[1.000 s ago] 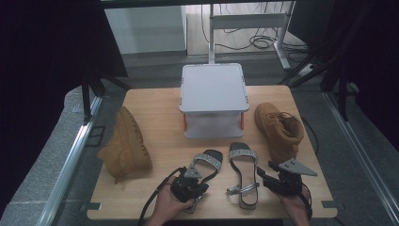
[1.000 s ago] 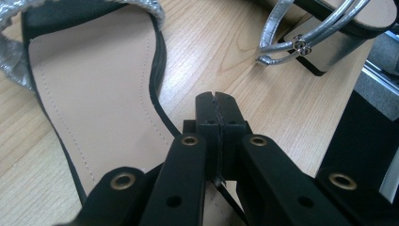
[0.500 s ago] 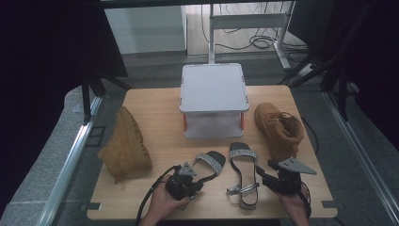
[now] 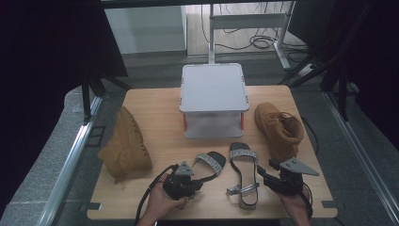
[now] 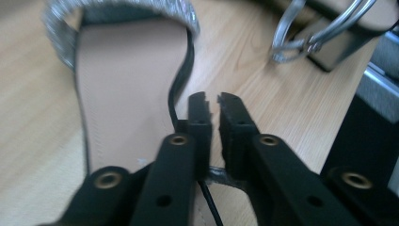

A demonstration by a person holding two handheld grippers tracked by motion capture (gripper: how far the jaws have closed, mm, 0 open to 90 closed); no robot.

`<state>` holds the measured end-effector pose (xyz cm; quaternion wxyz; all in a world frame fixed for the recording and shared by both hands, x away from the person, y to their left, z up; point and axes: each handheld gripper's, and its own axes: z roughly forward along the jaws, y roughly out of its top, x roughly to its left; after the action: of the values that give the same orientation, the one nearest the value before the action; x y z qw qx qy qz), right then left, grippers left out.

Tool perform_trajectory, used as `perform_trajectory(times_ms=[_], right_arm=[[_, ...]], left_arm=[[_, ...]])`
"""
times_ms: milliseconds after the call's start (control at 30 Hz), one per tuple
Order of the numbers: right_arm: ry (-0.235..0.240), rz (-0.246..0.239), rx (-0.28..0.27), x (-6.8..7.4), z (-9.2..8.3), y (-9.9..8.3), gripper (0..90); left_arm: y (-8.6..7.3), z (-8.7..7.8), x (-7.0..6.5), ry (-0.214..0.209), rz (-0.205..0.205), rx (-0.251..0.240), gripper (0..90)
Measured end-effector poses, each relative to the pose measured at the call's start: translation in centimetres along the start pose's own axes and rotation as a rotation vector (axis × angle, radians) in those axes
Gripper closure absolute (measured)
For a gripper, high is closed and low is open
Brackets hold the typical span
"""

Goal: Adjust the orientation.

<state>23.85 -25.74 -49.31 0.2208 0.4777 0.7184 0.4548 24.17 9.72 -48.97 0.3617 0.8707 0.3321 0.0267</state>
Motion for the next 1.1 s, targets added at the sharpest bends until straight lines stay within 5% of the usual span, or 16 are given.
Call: perform_trajectory(times_ms=[100, 167, 433, 700, 1100], right_arm=[[0.006, -0.003, -0.009, 0.1, -0.2, 0.2, 44.5], [0.011, -0.005, -0.012, 0.3, -0.1, 0.2, 44.5], [0.037, -0.026, -0.024, 1.0, -0.1, 0.4, 45.1], [0.072, -0.038, -0.041, 1.8, -0.5, 0.6, 46.2], [0.146, -0.099, 0.000, 3.2, -1.2, 1.1, 79.3]], left_arm=[[0.1, -1.4, 0.1, 0.015, -0.009, -0.062, 72.0], [-0.1, -2.4, 0.5, 0.061, -0.035, -0.105, 68.2], [-0.7, -4.7, 2.3, 0.126, -0.101, -0.185, 47.4], [-1.1, -5.2, 3.5, 0.153, -0.152, -0.195, 39.9], [-1.2, -4.7, 3.7, 0.159, -0.160, -0.173, 37.8]])
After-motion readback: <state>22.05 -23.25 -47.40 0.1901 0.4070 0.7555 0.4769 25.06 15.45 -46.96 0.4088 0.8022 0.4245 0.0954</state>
